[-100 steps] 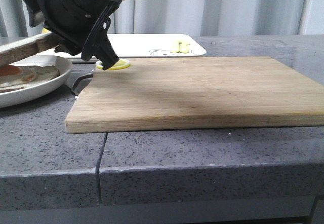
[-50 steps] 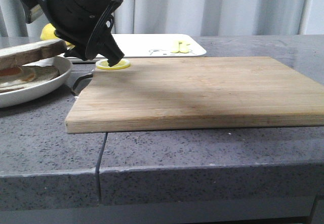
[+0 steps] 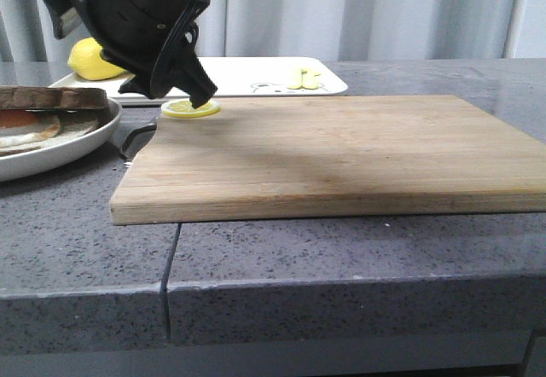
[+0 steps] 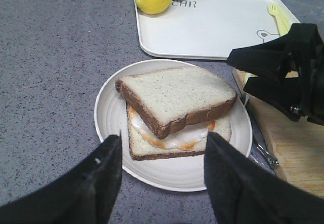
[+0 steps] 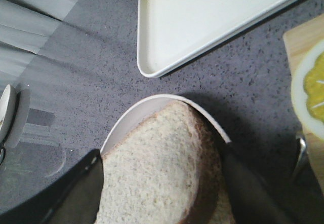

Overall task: Place bread and move sandwich to tray
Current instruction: 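Open the right gripper and withdraw it from the sandwich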

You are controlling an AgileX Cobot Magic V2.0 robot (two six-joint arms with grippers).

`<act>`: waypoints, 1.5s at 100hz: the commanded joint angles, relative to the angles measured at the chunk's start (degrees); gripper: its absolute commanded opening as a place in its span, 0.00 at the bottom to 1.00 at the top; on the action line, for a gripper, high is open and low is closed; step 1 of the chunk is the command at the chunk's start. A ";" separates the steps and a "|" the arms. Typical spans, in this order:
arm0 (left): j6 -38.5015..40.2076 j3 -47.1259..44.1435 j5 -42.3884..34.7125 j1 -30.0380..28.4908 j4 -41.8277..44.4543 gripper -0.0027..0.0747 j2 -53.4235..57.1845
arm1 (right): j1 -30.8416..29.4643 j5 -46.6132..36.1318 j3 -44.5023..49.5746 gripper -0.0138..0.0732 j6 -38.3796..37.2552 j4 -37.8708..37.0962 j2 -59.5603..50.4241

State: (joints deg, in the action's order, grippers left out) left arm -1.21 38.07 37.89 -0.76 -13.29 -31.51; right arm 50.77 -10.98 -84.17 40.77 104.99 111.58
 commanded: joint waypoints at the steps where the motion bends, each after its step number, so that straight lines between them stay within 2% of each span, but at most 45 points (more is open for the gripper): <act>1: -0.20 2.02 -4.15 -0.04 -1.03 0.48 -0.51 | 0.04 0.11 -1.78 0.74 0.90 -3.82 -5.09; 41: -0.20 2.02 -4.15 -0.04 -1.03 0.48 -0.51 | -6.71 1.76 -1.03 0.74 1.05 -18.46 -13.75; 74: -0.20 2.02 -4.15 -0.04 -1.03 0.48 -0.51 | -16.64 2.84 8.29 0.74 0.88 -36.58 -24.00; 107: -0.20 2.02 -4.15 -0.04 -1.03 0.48 -0.51 | -30.05 4.44 20.29 0.74 -7.29 -60.17 -36.94; 124: -0.20 2.02 -4.15 -0.04 -1.03 0.48 -0.51 | -35.12 4.33 26.90 0.74 -12.57 -72.87 -42.79; 150: -0.20 2.02 -4.15 -0.04 -1.03 0.48 -0.51 | -41.26 1.78 37.58 0.74 -17.39 -81.34 -51.98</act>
State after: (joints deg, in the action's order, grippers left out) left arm -1.21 38.07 37.89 -0.76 -13.29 -31.51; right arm 11.17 -4.33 -47.82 24.40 26.63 63.69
